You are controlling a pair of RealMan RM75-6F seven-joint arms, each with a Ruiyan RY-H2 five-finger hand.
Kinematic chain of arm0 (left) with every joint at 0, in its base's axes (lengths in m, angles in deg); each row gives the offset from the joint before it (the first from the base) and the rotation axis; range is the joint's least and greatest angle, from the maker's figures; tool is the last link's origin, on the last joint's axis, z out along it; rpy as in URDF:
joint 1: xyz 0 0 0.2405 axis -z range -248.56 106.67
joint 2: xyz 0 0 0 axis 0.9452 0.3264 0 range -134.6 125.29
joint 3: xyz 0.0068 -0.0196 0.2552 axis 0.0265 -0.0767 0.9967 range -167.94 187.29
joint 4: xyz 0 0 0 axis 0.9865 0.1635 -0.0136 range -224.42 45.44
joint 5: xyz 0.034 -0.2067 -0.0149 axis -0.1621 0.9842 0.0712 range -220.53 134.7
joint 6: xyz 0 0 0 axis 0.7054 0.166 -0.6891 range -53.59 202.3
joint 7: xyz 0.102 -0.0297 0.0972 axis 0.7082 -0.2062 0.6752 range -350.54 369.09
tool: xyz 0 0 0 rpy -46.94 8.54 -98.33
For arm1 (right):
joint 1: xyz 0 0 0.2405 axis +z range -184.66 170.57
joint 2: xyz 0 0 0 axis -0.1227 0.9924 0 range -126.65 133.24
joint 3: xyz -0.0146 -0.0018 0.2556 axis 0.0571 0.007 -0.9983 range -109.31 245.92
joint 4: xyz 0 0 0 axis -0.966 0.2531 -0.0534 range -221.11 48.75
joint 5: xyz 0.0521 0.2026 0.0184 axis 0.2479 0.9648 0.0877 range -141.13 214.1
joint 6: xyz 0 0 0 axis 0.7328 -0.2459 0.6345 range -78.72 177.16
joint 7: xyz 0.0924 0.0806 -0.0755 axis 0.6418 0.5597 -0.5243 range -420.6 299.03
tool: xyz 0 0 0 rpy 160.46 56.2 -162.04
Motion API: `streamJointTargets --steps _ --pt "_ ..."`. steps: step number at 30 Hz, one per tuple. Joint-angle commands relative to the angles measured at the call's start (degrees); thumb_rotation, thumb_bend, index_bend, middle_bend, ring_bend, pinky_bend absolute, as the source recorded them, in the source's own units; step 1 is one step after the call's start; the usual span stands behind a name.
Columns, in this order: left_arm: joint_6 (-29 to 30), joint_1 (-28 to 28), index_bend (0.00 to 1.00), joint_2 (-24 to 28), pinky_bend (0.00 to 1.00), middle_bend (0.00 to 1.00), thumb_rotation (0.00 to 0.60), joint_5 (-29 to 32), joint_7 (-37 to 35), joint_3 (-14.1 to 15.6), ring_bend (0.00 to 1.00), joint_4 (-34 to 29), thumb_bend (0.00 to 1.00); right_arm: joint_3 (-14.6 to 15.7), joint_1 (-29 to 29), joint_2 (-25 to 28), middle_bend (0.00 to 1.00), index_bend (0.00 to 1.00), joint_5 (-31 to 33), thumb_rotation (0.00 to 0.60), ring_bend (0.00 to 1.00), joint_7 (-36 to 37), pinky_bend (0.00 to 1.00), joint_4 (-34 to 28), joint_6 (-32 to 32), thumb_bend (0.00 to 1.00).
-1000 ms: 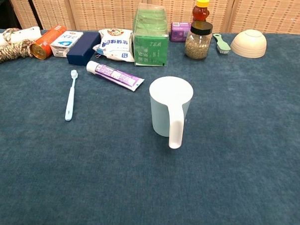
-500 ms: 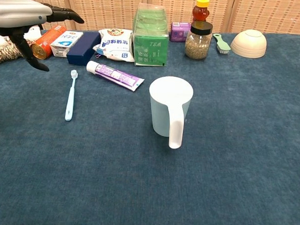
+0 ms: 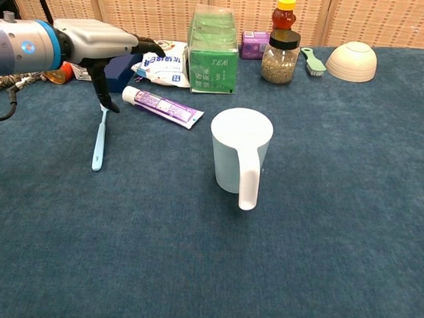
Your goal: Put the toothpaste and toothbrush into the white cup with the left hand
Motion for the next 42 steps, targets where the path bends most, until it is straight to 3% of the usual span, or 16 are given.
streamJointTargets --steps 1,12,16,19,27,33,42 --pt "-0.91 1.89 0.0 -1.97 0.01 0.0 0.6 2.06 2.11 0.64 0.0 1.97 0.0 -0.15 0.0 -0.03 0.0 0.0 0.29 0.6 0.0 0.21 0.0 0.16 0.14 0.0" --pt "-3.92 7.65 0.0 -9.86 0.05 0.0 0.6 6.57 5.2 2.47 0.0 12.1 0.0 -0.4 0.23 -0.41 0.0 0.0 -0.87 0.6 0.0 2.37 0.0 1.86 -0.15 0.0" --pt "-5.58 9.15 0.01 -11.15 0.18 0.0 0.6 8.49 4.81 2.7 0.0 14.07 0.0 -0.54 0.12 -0.43 0.0 0.0 -0.91 0.6 0.0 2.88 0.0 2.15 -0.4 0.0" --pt "-5.77 9.8 0.07 -11.77 0.24 0.03 0.6 8.91 4.99 3.17 0.03 15.22 0.03 -0.57 0.12 -0.53 0.0 0.0 -0.92 0.6 0.0 3.01 0.0 2.34 -0.39 0.0" --pt "-4.77 10.42 0.28 -12.86 0.39 0.22 0.6 9.47 5.72 4.59 0.2 16.75 0.1 -0.51 0.07 -0.51 0.0 0.0 -1.27 0.6 0.0 3.1 0.0 2.19 -0.5 0.0" --pt "-2.96 10.33 0.47 -13.37 0.49 0.42 0.6 9.62 6.01 5.24 0.35 16.54 0.21 -0.43 -0.09 -0.29 0.0 0.0 -1.7 0.6 0.0 3.38 0.0 1.93 -0.81 0.0" --pt "0.05 9.17 0.57 -11.28 0.54 0.5 0.6 8.32 5.21 5.72 0.43 13.0 0.28 -0.3 -0.14 -0.11 0.0 0.0 -2.0 0.6 0.0 3.64 0.0 1.7 -0.74 0.0"
